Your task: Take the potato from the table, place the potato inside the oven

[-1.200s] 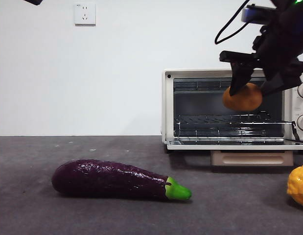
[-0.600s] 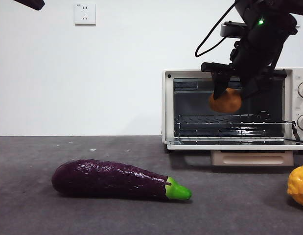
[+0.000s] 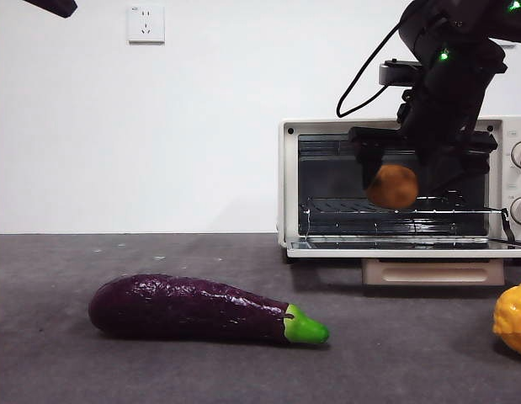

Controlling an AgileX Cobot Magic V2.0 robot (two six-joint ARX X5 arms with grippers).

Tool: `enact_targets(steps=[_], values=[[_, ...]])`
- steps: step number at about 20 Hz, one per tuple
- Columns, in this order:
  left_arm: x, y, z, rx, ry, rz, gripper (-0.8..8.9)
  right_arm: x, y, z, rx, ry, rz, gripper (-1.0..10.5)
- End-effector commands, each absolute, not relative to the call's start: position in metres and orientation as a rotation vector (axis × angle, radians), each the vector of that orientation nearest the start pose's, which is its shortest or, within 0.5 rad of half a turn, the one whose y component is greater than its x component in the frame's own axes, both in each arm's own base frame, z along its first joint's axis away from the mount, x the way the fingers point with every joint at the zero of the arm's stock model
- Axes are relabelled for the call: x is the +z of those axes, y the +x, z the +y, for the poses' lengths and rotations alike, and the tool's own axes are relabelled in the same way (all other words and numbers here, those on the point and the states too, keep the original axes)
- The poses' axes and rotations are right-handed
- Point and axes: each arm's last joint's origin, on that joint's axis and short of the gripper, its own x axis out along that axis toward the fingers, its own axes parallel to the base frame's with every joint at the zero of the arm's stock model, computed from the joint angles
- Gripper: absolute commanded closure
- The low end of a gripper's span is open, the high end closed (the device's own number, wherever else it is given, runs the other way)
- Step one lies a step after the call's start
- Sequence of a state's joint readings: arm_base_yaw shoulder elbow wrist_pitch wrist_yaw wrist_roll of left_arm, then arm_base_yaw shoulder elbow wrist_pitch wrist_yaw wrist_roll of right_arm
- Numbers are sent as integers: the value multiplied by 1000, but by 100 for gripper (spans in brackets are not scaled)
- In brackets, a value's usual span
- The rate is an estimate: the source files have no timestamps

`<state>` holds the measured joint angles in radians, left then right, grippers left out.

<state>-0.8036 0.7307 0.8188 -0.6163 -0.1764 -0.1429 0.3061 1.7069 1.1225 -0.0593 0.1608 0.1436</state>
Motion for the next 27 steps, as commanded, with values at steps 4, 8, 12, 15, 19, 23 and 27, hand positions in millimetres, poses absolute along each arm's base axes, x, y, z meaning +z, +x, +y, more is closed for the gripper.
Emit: enact_targets(steps=[4, 8, 12, 15, 19, 23, 27], values=[[315, 105, -101, -577, 102, 504, 820, 243, 357, 108, 83, -13, 678, 373], [315, 108, -105, -578, 94, 488, 820, 270, 349, 106, 76, -41, 785, 374], [313, 121, -118, -580, 85, 473, 820, 301, 324, 99, 98, -43, 814, 374], [305, 135, -133, -598, 91, 496, 821, 333, 292, 89, 125, -87, 782, 375], [290, 163, -149, -712, -1, 572, 821, 377, 237, 71, 142, -103, 693, 379], [266, 207, -149, -710, -200, 735, 821, 414, 168, 48, 106, -92, 556, 380], [256, 256, -149, -749, -336, 885, 820, 432, 104, 26, 50, -74, 421, 384]])
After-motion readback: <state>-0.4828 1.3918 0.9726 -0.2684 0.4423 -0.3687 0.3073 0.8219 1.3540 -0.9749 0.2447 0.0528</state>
